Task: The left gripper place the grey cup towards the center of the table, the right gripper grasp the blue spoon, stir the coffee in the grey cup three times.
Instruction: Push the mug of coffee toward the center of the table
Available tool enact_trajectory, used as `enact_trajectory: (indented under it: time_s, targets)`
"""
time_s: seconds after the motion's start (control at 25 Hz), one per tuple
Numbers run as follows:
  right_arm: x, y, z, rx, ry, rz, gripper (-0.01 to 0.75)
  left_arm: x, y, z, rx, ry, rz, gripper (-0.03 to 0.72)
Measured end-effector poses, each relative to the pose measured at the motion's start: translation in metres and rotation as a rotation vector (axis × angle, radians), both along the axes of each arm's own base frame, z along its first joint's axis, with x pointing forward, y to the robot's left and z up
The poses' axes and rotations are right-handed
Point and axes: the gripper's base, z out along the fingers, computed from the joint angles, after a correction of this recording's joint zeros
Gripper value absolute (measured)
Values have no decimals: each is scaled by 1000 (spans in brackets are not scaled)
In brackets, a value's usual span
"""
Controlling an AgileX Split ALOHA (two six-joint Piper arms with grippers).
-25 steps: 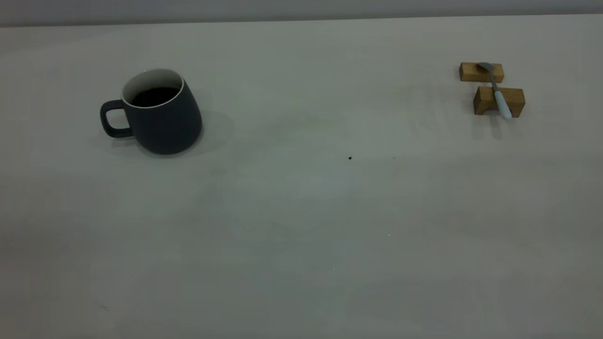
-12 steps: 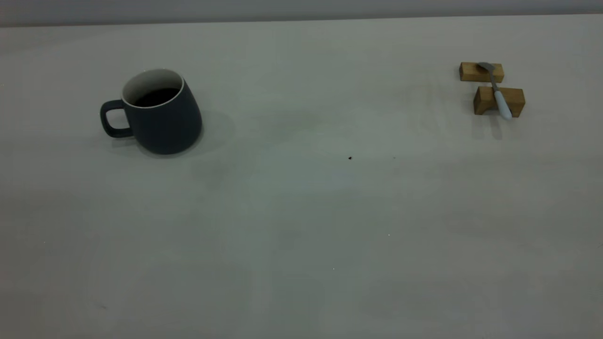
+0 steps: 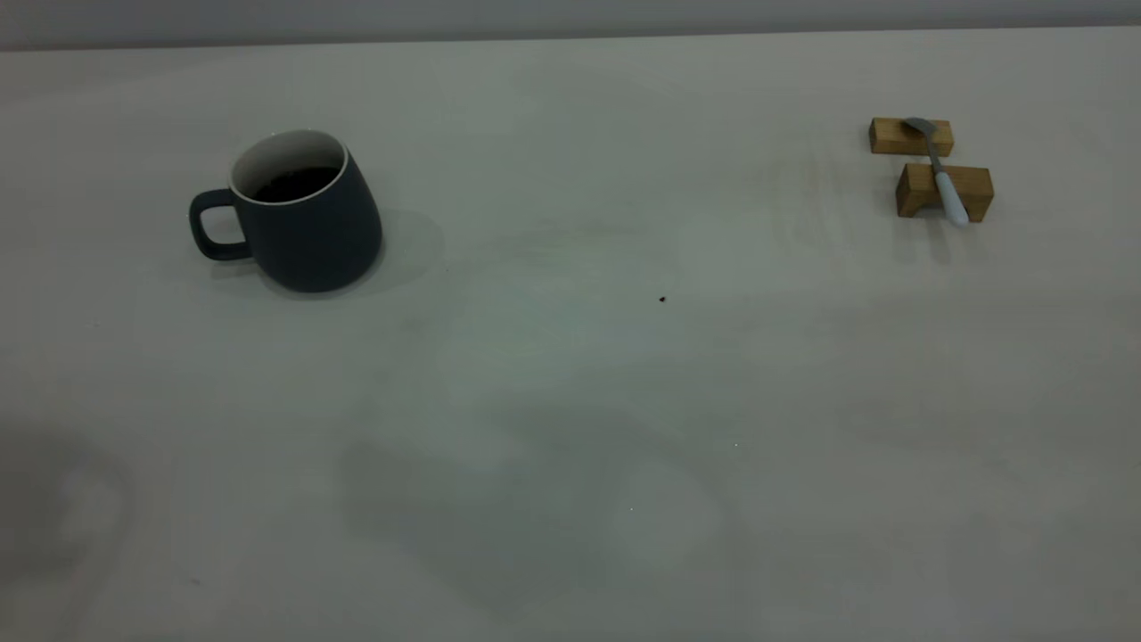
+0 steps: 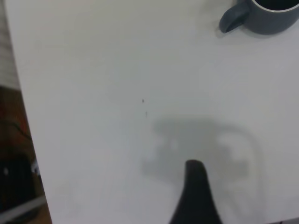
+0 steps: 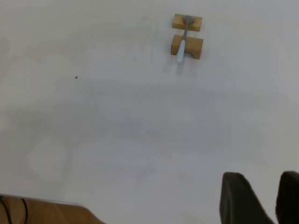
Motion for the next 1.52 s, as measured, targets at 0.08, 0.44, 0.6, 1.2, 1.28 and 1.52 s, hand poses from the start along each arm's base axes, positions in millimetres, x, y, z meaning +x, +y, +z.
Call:
enact_trajectory:
  time_s: [0.08, 0.44, 0.6, 1.2, 1.28, 1.52]
  targets:
    - [0, 0, 0, 0, 0, 0, 240, 29, -2, -15, 11, 70, -61, 674]
    - [0, 0, 0, 0, 0, 0, 240, 128, -16, -82, 81, 282, -333, 675]
    - [0, 0, 0, 0, 0, 0, 240, 163, -30, -117, 117, 348, -471, 669]
    - [0, 0, 0, 0, 0, 0, 240, 224, -49, -224, 201, 446, -730, 638]
    - [0, 0, 0, 0, 0, 0, 240, 224, -51, -233, 210, 455, -762, 630]
    - [0, 0, 0, 0, 0, 0, 240, 226, -57, -242, 246, 433, -813, 510]
